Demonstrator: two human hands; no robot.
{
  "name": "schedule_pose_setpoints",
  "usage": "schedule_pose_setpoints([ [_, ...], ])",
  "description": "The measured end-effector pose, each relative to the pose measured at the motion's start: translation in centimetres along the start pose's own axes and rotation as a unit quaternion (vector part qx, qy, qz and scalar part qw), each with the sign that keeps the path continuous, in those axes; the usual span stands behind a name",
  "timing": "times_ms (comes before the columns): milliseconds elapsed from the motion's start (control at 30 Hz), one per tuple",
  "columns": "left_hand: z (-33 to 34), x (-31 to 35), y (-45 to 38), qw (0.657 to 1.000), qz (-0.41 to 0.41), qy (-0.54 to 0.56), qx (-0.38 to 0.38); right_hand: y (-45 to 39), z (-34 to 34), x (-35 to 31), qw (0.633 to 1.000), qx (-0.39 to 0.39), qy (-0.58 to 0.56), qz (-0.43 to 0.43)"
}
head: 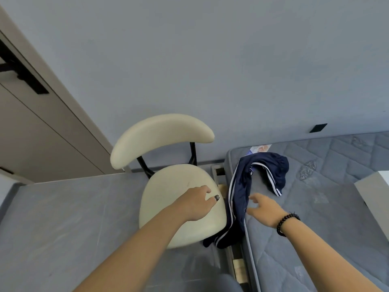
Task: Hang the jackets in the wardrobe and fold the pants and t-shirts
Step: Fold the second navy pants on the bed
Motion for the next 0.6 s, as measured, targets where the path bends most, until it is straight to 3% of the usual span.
schedule_pose_setpoints([
  [300, -1.3, -2.2, -8.9, 0.998, -0.022, 0.049, -0.025, -9.5, -1.3, -1.1, 0.997, -0.037, -0.053, 0.036],
  [600, -2.4, -5.7, -19.9, 0.984, -0.062, 0.168, -0.004, -24.7, -4.5, -3.5, 0.991, -0.016, -0.120, 0.055],
])
Point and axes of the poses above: each hand's wrist, its own y-axis away from the middle knuckle, its own z-axis out of the palm, x = y × z, the point moved 10 cm from there along -y, towards the middle knuckle, and after that the axes turned 11 degrees about z, right-handed, at the moved point
